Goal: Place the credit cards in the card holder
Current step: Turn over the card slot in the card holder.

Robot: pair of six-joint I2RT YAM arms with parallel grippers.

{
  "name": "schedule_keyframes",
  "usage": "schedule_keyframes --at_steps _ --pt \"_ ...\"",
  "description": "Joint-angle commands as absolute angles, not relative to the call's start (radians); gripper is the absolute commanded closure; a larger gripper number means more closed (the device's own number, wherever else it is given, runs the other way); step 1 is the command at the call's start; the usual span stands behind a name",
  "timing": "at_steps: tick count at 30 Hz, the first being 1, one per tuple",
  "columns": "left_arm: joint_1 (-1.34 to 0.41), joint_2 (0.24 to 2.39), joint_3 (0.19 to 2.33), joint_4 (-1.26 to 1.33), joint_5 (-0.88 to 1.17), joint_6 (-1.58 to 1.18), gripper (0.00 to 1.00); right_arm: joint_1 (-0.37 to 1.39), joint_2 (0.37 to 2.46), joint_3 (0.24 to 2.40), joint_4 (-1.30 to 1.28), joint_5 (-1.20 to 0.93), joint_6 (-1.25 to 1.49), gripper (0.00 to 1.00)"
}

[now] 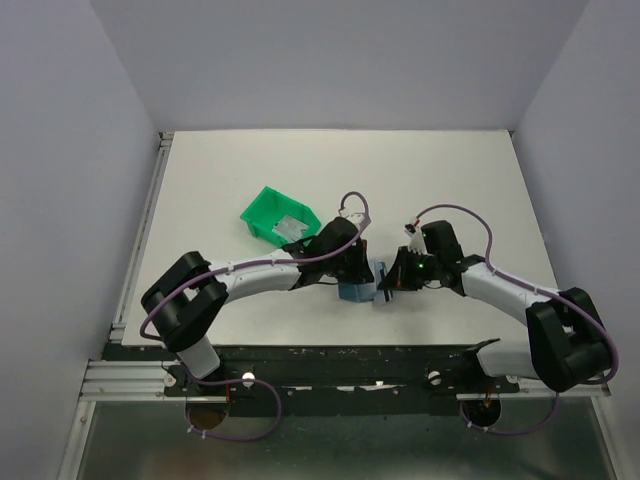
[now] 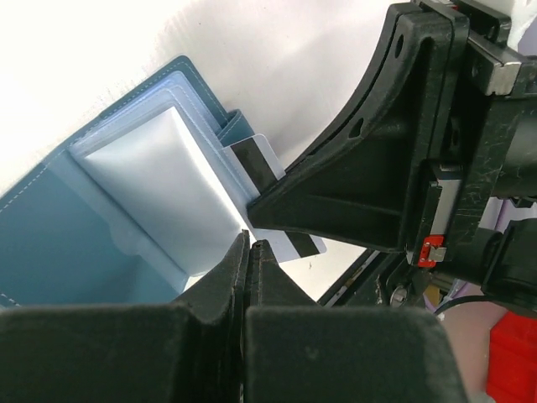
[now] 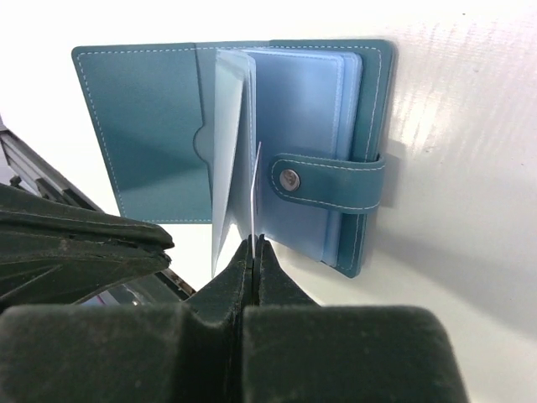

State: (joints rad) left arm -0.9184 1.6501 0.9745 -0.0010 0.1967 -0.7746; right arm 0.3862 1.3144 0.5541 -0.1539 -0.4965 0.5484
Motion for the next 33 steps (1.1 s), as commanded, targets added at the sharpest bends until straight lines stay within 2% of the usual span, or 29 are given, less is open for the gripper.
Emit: schedule_keyframes --at_steps 1,10,25,33 --pt "-0.920 1.623 0.982 -0.015 0.207 -0.762 1.00 0.391 1.296 0.520 -0.051 -0.575 0.568 0.99" --pt "-0.907 1.614 0.999 -0.029 0.198 -0.764 1.00 0.391 1.243 0.497 -0.021 -0.612 0.566 1.00" --pt "-0.907 1.739 1.086 -0.058 0.219 -0.729 1.00 0.393 1.250 0.495 -0.021 -0.620 0.569 1.00" --pt "-0.908 1.713 0.996 -0.046 0.184 -0.750 1.00 0.391 1.249 0.492 -0.026 -0.606 0.569 1.00"
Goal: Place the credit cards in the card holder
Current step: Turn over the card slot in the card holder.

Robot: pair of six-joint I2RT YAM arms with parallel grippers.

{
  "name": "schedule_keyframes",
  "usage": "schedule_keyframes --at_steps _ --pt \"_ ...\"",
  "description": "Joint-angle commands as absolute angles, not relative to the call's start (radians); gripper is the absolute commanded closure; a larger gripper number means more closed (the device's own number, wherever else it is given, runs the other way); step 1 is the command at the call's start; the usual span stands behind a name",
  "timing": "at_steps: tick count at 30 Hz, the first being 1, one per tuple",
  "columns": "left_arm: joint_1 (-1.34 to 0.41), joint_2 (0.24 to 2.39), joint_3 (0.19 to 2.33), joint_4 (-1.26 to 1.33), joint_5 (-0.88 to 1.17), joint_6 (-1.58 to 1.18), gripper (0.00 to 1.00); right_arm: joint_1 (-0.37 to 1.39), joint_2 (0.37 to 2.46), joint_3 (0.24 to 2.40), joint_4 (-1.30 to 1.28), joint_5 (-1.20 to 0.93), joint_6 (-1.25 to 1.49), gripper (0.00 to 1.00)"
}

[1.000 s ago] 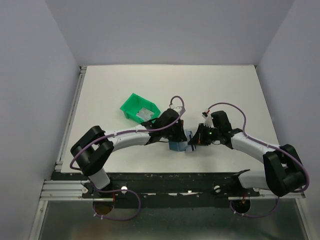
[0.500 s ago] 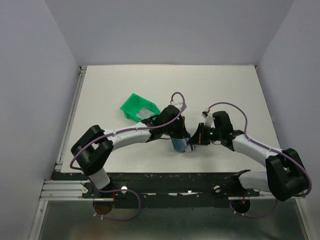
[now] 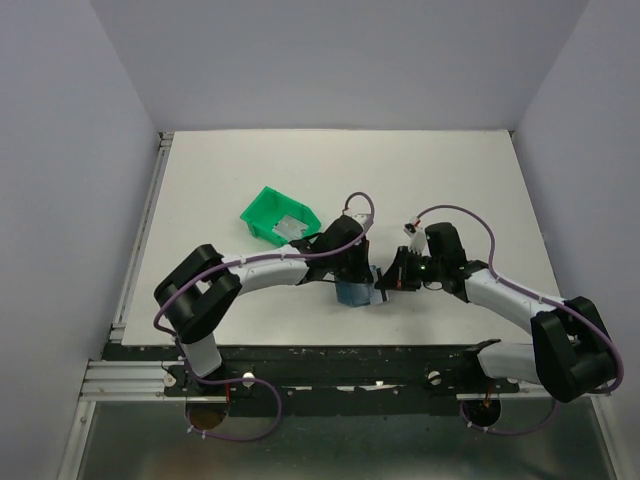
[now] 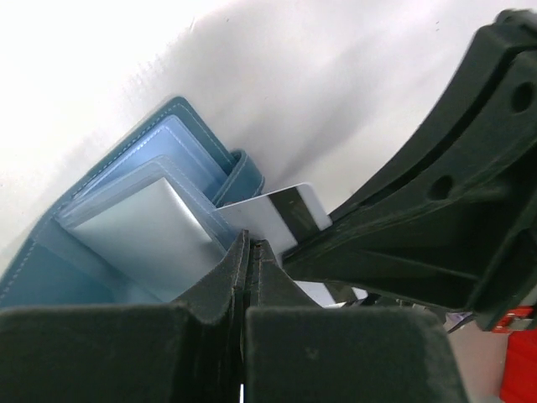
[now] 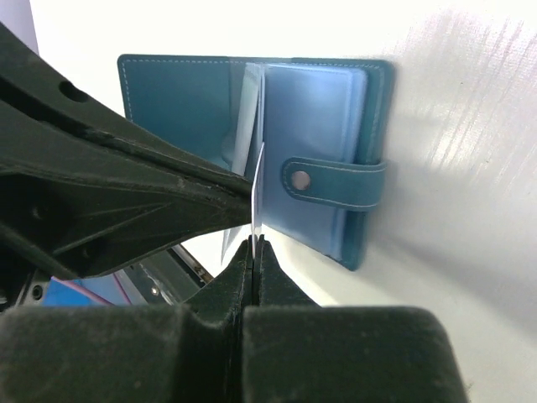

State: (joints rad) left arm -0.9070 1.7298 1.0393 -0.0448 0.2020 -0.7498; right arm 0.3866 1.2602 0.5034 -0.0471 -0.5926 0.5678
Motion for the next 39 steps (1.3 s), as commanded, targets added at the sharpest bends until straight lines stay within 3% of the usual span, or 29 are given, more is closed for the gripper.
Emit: schedule_keyframes --at_steps 1,15,30,39 --pt "-0.907 1.713 0.991 -0.048 0.184 -0.752 1.00 0.393 1.249 0.491 -0.025 -0.604 0.569 1.00" --pt "-0.907 1.666 0.916 -0.032 0.169 -0.773 1.00 0.393 1.318 0.477 0.051 -0.638 0.594 1.00" --pt "-0.907 1.623 0.904 -0.083 0.132 -0.752 1.00 0.391 1.273 0.486 -0.113 -0.419 0.612 1.00" --pt "-0.905 1.574 0.848 -0.101 0.091 -0.753 1.00 0.393 1.330 0.491 -0.046 -0.520 0.597 1.00"
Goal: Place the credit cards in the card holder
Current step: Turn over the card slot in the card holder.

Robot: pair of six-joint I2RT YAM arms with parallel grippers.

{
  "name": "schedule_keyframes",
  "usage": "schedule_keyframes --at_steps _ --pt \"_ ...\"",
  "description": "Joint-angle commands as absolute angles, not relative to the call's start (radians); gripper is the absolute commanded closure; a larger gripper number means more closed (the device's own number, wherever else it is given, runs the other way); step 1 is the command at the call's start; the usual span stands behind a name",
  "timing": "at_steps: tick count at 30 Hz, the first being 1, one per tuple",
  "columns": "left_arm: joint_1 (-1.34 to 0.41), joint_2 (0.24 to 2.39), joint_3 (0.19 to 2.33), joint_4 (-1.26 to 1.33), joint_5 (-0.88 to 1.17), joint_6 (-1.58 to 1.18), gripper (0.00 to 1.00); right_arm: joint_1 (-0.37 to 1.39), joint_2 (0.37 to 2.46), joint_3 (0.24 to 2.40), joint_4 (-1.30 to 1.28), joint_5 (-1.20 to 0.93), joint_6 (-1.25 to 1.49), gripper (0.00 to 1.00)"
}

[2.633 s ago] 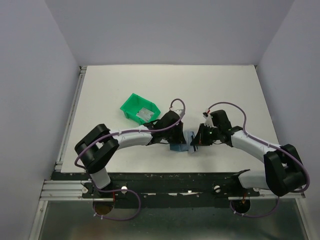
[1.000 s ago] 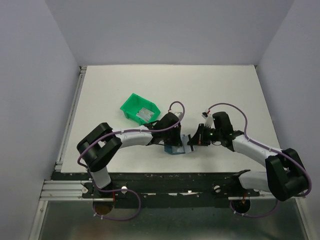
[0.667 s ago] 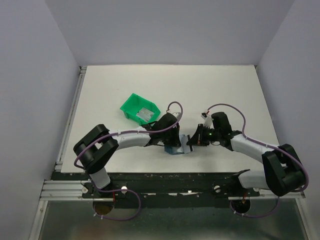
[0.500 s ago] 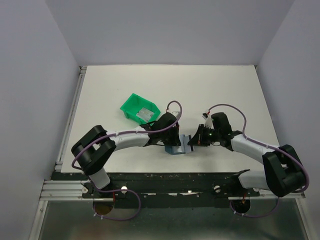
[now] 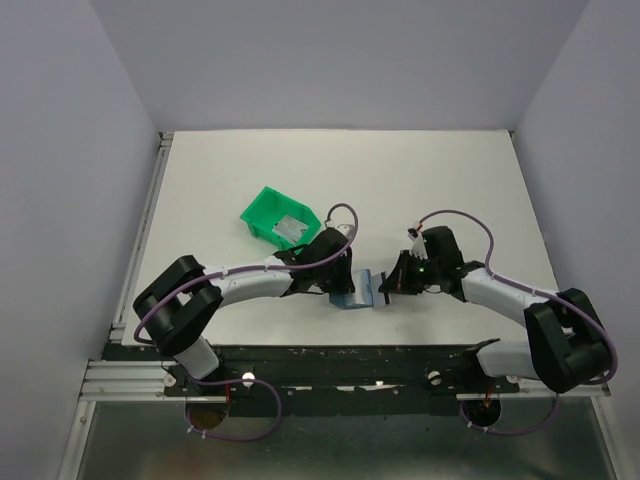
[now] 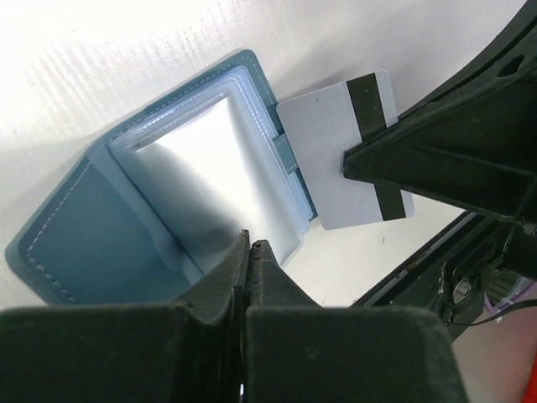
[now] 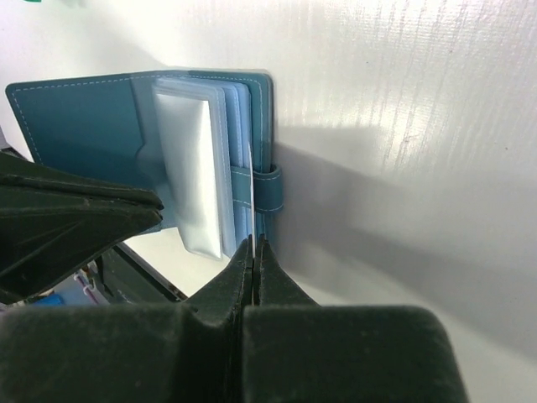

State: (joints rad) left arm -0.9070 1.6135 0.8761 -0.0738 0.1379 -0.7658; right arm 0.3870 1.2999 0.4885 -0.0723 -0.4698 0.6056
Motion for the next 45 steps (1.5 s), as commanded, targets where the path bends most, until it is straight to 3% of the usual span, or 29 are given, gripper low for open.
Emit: schedule_keyframes --at_steps 1,24,32,45 --pt "-0.905 1.572 0.842 -0.100 0.089 -0.758 1.00 0.391 1.336 0.494 -0.037 -0.534 0.594 1.00" --pt "-0.905 1.551 0.712 -0.052 0.083 -0.805 1.00 0.393 1.446 0.486 0.192 -0.762 0.663 0.99" --pt "-0.907 1.456 0.667 -0.055 0.058 -0.825 1.00 0.394 1.459 0.479 0.299 -0.834 0.719 0.99" --pt "-0.904 1.344 0.629 -0.064 0.029 -0.821 1.00 0.503 1.503 0.531 0.333 -0.816 0.758 0.99"
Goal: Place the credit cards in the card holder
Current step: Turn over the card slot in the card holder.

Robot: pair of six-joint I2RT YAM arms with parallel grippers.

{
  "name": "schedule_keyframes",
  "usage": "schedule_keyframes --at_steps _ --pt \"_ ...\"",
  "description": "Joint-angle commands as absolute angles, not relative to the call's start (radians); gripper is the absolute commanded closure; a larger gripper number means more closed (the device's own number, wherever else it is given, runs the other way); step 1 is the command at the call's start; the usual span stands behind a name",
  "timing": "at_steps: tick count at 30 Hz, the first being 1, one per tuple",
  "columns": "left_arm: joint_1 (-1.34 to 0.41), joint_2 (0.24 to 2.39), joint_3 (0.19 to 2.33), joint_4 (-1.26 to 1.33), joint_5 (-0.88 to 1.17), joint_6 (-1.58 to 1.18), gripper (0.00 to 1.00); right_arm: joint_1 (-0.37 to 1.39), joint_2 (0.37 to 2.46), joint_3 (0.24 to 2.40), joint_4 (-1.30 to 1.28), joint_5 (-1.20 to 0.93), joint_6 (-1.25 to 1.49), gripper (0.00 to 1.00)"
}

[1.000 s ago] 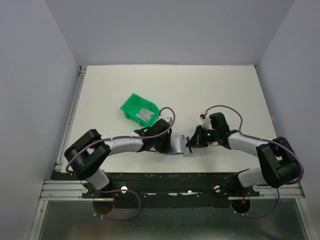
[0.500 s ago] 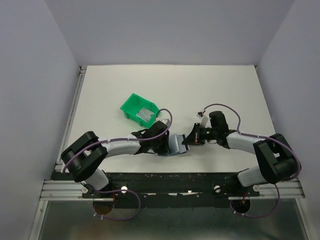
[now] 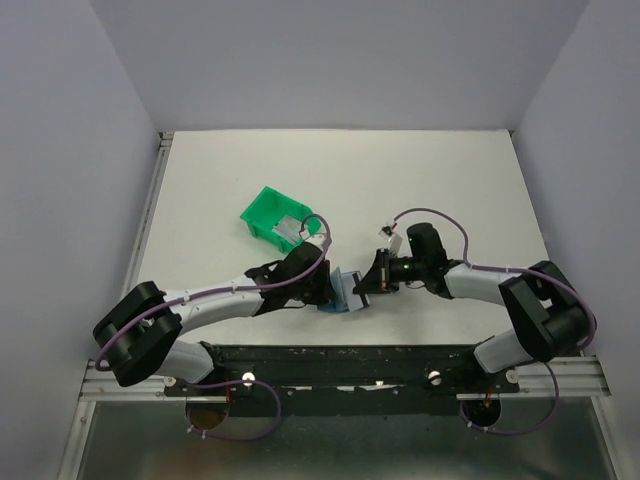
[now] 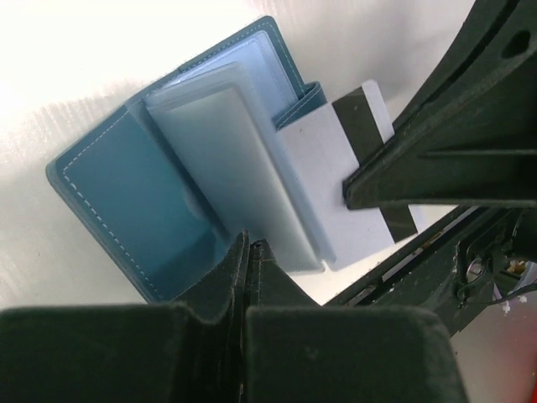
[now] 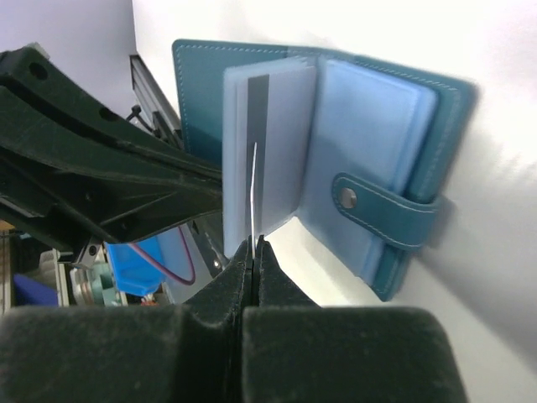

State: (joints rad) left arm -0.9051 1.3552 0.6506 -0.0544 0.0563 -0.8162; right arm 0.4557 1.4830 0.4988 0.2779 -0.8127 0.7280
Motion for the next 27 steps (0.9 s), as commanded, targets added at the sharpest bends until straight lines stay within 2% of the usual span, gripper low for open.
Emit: schedule_keyframes --at_steps 1,15,27 --pt "-0.904 1.335 0.623 -0.060 0.026 -0.824 1.00 0.514 1.509 0.529 0.350 -0.810 0.773 0.99" --pt "-0.904 0.988 0.591 -0.118 -0.097 -0.819 1.00 0.623 1.598 0.583 0.371 -0.698 0.818 0.99" --pt "-0.902 1.248 0.663 -0.195 -0.124 -0.850 1.00 0.670 1.683 0.608 0.374 -0.658 0.828 0.99"
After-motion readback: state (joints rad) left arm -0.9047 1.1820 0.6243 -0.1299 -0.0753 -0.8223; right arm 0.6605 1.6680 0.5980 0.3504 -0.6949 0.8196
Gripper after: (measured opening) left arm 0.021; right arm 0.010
